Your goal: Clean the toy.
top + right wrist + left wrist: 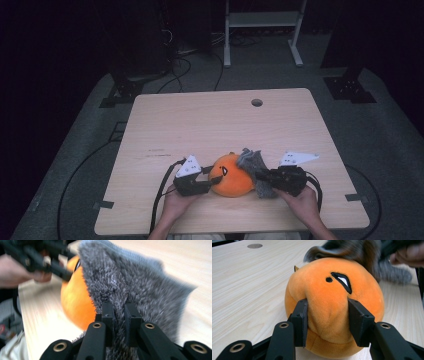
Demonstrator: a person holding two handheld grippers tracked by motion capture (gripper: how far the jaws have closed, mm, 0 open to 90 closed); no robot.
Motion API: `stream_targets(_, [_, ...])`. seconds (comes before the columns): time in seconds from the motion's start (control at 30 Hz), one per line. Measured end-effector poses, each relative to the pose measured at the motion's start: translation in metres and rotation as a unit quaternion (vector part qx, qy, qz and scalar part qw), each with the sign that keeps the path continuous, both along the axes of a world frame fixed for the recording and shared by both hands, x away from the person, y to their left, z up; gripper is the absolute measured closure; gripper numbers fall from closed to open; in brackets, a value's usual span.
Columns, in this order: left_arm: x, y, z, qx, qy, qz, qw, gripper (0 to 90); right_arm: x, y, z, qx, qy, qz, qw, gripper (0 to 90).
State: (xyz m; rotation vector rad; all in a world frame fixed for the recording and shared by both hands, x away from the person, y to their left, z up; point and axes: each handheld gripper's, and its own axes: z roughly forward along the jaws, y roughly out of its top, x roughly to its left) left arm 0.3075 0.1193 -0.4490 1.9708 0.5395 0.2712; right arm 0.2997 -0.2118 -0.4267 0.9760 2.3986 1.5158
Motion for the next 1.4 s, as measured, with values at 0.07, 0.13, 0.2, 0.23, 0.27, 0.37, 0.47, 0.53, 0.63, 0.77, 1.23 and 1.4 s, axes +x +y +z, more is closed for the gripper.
stream_targets(0.07, [-0.001, 0.0, 0.0, 0.003, -0.004, -0.003, 1.0, 54.6, 0.002, 0.001, 0.003, 0.009, -0.003, 0.002, 0.9999, 80.2])
stream_targets(0.13, [-0.002, 0.0, 0.002, -0.002, -0.003, -0.009, 0.9999, 51.4, 0.012, 0.014, 0.009, 0.02, 0.005, 0.015, 0.9997, 80.1])
stream_targets(0.2, [-0.001, 0.001, 0.005, -0.015, 0.004, -0.01, 0.9998, 33.1, 0.012, 0.021, 0.003, 0.016, 0.022, 0.027, 0.9993, 80.1])
stream_targets(0.23, [0.001, 0.003, 0.008, -0.029, 0.016, -0.005, 0.9994, 33.1, 0.012, 0.021, 0.003, 0.016, 0.022, 0.027, 0.9993, 80.1])
stream_targets(0.27, [0.002, 0.003, 0.011, -0.046, 0.025, 0.007, 0.9986, 22.4, 0.007, 0.023, 0.0, 0.017, 0.022, 0.032, 0.9991, 80.2])
stream_targets(0.37, [0.007, 0.001, 0.011, -0.073, 0.055, 0.01, 0.9958, 15.5, -0.014, 0.026, -0.007, 0.016, 0.02, 0.058, 0.998, 80.3])
stream_targets(0.47, [0.006, -0.005, 0.006, -0.066, 0.072, -0.024, 0.9949, 34.9, -0.022, 0.024, -0.002, -0.004, 0.016, 0.071, 0.9973, 80.3])
stream_targets(0.53, [-0.001, -0.007, 0.009, -0.042, 0.032, -0.039, 0.9978, 42.7, -0.015, 0.018, 0.012, 0.02, -0.01, 0.052, 0.9984, 80.3])
stream_targets(0.63, [-0.006, -0.009, 0.01, -0.028, 0.005, -0.049, 0.9984, 50.6, -0.004, 0.02, 0.017, 0.03, -0.011, 0.044, 0.9985, 80.2])
stream_targets(0.77, [-0.01, -0.01, 0.01, -0.012, -0.013, -0.054, 0.9984, 51.0, 0.001, 0.016, 0.009, 0.019, -0.005, 0.043, 0.9989, 80.2])
stream_targets(1.23, [-0.004, -0.01, 0.017, -0.022, 0.025, -0.025, 0.9991, 12.4, 0.003, 0.016, 0.006, 0.027, 0.006, 0.043, 0.9987, 80.2])
stream_targets(1.4, [-0.001, -0.019, 0.008, -0.031, 0.074, -0.062, 0.9949, 27.0, -0.011, 0.014, 0.005, 0.024, 0.001, 0.054, 0.9982, 80.2])
